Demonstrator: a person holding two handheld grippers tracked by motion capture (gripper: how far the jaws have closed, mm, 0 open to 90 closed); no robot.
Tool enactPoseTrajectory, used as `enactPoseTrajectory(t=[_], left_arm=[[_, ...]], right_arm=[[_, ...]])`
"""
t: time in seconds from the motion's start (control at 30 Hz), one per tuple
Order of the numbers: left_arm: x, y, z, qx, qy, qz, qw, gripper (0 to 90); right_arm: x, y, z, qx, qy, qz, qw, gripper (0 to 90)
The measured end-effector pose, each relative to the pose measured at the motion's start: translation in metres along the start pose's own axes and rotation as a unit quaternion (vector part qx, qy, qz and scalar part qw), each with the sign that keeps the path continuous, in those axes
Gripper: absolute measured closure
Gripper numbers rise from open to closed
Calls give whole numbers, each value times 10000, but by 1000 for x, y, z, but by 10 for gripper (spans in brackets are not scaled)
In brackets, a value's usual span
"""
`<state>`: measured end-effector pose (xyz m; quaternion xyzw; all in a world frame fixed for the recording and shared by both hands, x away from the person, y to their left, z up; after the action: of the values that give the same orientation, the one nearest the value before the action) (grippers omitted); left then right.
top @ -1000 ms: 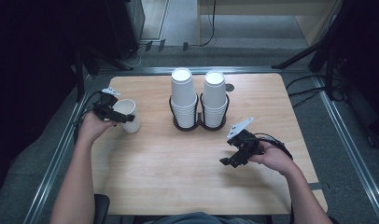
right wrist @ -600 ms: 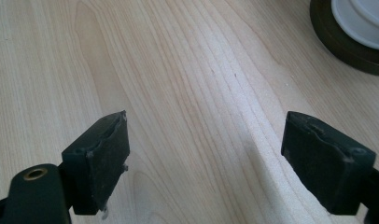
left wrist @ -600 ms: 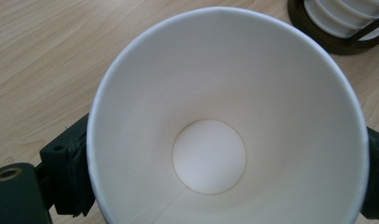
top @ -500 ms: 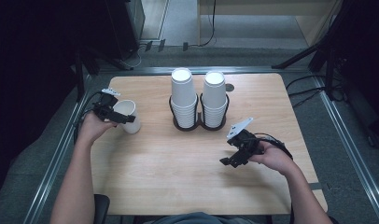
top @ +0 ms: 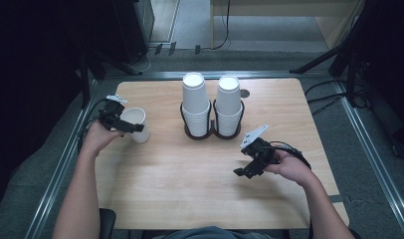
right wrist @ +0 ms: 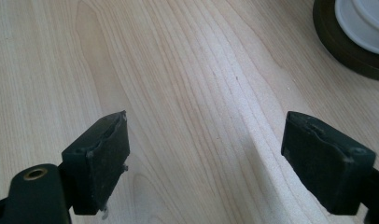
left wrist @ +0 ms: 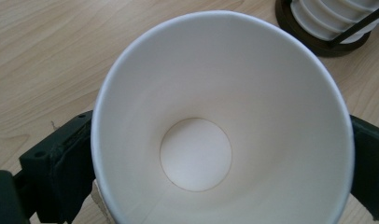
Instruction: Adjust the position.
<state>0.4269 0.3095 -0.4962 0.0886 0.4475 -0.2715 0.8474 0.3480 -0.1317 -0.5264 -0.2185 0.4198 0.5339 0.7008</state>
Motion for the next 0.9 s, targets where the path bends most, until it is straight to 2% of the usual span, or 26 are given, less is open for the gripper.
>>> enactPoseTrajectory(t=[0.23, 0.5, 0.57, 0.67, 0.9], left_arm=[[-8, -1, 4, -108, -46, -50, 9999, 0], [-22, -2, 10, -160, -259, -4, 9995, 0], [-25, -2, 10, -193, -313, -66, 9993, 0], [-28, -1, 10, -203, -281, -9, 9994, 0], [-47, -2, 15, -248, -475, 40, 9986, 0]], right_arm=[[0, 0, 1, -11, 12, 37, 10000, 155], [0, 0, 1, 1, 39, 47, 10000, 155], [-1, 0, 0, 15, 52, 39, 10000, 155], [-1, 0, 0, 16, 55, 38, 10000, 155], [-1, -1, 0, 34, 64, 25, 10000, 155]])
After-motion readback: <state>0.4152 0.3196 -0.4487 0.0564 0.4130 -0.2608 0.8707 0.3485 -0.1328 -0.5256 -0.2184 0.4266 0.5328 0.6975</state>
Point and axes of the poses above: each handheld gripper's, and its own axes: x roughly forward along the jaws, z roughly out of its top, y roughly to its left, the point moved 4 cm from there along x, roughly forward along the jaws, and after that the axes turned 2 degrees about z, right-handed, at the moved point
